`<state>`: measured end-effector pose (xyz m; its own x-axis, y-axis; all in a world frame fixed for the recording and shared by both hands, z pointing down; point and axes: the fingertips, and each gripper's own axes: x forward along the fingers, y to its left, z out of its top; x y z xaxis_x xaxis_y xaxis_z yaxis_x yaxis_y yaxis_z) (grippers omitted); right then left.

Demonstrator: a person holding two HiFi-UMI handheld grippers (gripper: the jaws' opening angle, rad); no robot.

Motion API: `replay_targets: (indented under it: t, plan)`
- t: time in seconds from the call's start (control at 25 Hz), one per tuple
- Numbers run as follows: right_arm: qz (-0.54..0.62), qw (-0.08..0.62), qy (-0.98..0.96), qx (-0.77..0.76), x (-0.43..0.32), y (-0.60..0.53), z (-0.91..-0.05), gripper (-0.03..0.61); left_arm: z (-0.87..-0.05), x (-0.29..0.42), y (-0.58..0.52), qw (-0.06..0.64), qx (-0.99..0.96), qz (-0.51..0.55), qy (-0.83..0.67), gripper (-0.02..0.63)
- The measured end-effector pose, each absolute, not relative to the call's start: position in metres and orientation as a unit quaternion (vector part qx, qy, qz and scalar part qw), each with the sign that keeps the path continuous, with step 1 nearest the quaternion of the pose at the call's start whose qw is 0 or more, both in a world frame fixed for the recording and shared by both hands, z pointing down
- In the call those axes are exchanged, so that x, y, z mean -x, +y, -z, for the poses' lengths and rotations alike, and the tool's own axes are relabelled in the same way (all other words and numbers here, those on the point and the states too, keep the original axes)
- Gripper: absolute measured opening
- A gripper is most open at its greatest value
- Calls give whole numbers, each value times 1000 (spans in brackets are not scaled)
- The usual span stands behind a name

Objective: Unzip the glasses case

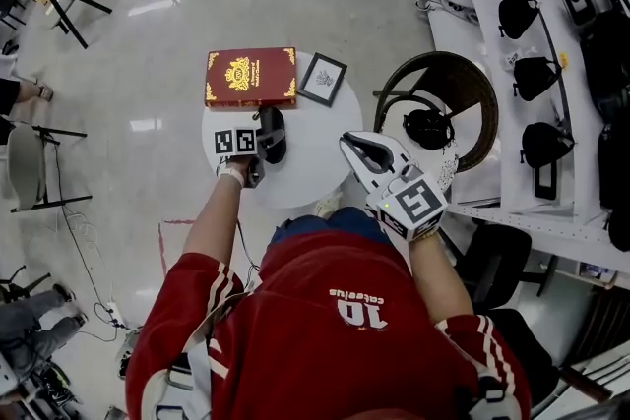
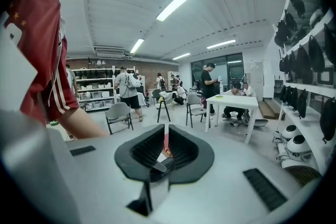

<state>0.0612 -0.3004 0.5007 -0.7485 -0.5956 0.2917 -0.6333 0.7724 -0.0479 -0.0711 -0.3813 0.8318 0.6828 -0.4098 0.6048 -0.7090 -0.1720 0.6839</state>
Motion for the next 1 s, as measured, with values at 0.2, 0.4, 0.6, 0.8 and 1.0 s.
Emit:
replay_targets:
  t: [0.2,0.4,0.6,0.8,1.0]
  plan:
    - [-72,132,-934,-323,-55,-297,-500,35,-833,94,-377,518,-744,-160,-391,308]
    - [-69,128,-935,-323,-49,-295,-493,35,-826,113,-370,519,-737,-151,-407,308]
    - [-71,119,-934,-329,-45,-290,-484,35,-813,127,-359,523,-732,-122,-421,308]
    - [-68,115,-932,-336,-44,-282,-476,35,-792,134,-352,516,-736,-97,-427,308]
    - [-67,99,-932,-342,-42,-272,-466,34,-759,134,-343,494,-754,-81,-426,308]
